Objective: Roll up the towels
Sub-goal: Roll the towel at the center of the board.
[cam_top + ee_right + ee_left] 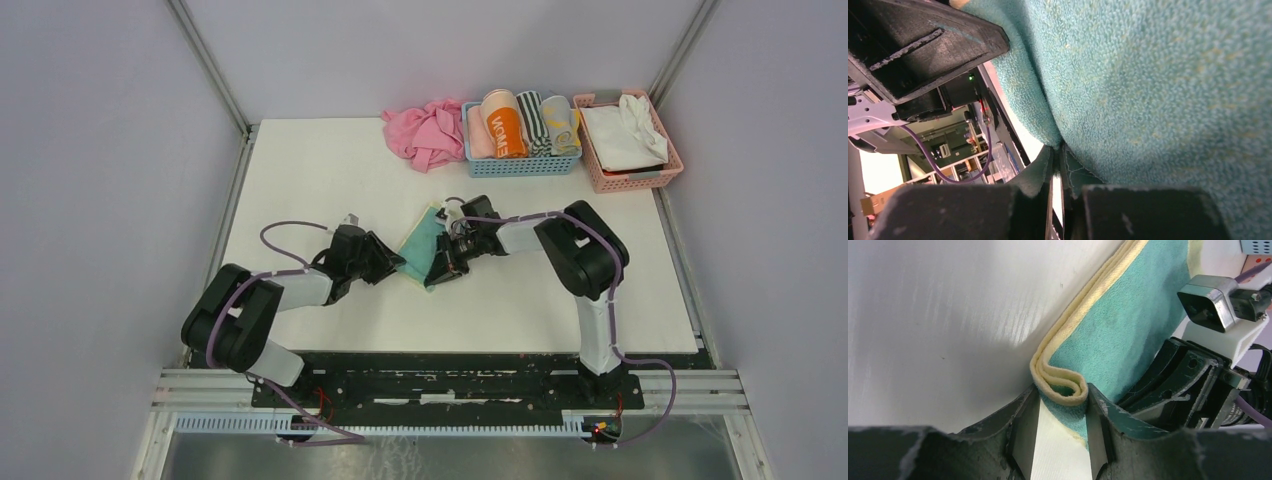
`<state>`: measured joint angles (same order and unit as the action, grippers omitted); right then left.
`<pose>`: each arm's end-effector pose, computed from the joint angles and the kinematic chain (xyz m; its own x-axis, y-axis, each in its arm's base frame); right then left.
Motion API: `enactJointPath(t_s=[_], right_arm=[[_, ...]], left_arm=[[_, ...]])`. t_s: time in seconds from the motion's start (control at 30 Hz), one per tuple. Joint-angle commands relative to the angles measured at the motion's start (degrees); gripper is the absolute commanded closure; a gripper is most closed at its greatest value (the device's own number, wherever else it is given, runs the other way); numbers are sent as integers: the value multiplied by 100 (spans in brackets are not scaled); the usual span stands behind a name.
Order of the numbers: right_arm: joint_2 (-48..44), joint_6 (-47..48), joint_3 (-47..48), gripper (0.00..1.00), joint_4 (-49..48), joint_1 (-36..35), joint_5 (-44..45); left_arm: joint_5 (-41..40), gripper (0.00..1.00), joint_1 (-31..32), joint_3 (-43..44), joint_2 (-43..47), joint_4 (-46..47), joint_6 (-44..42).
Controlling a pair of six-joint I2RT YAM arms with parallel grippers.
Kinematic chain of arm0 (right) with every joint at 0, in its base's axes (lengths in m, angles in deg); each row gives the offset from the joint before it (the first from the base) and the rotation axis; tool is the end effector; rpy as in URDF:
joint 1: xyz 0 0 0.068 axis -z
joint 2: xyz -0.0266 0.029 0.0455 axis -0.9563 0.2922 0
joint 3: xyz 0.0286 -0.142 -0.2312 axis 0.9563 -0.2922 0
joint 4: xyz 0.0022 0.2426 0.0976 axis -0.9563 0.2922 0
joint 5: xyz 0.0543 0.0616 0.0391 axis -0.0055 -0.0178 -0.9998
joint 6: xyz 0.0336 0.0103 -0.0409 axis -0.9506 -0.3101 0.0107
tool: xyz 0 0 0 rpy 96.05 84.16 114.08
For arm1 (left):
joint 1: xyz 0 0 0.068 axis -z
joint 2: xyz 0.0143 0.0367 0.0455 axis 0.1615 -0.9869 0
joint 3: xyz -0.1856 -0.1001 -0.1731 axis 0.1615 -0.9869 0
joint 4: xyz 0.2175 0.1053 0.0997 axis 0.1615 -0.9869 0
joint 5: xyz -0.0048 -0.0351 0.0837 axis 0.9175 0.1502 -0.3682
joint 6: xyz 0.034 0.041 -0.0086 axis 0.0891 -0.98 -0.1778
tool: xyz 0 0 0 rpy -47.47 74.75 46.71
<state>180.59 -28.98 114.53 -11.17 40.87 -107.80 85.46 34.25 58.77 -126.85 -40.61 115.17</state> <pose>0.3125 0.2297 0.0912 -0.9776 -0.1985 -0.0698 -0.1589 0.4795 0.8630 0.2372 -0.1148 0.1284 -0.7304 -0.5945 -0.3363 -0.2401 0.6844 -0.6884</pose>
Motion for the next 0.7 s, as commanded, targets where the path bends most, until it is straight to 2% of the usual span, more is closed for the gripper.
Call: enactJointPath(t_s=[0.0,0.1,0.3,0.47,0.67], right_arm=[[-384,385,150,86,295,6,455],[-809,858,148,78,732,-68,721],[-1764,1966,97,67,1446,-538,2392],[-2201,2737,-31,57,1420,-1274,3885],[-2099,3254,-97,43,961,-1881,5170]], left_arm=[[-474,55,-34,-11,-99,-1068,-314],[-529,58,-28,76,-258,-1192,-418],[-325,61,-34,176,-676,-1122,-483],[-232,62,-18,248,-831,-1097,-506],[-210,61,-22,257,-847,-1105,-506]])
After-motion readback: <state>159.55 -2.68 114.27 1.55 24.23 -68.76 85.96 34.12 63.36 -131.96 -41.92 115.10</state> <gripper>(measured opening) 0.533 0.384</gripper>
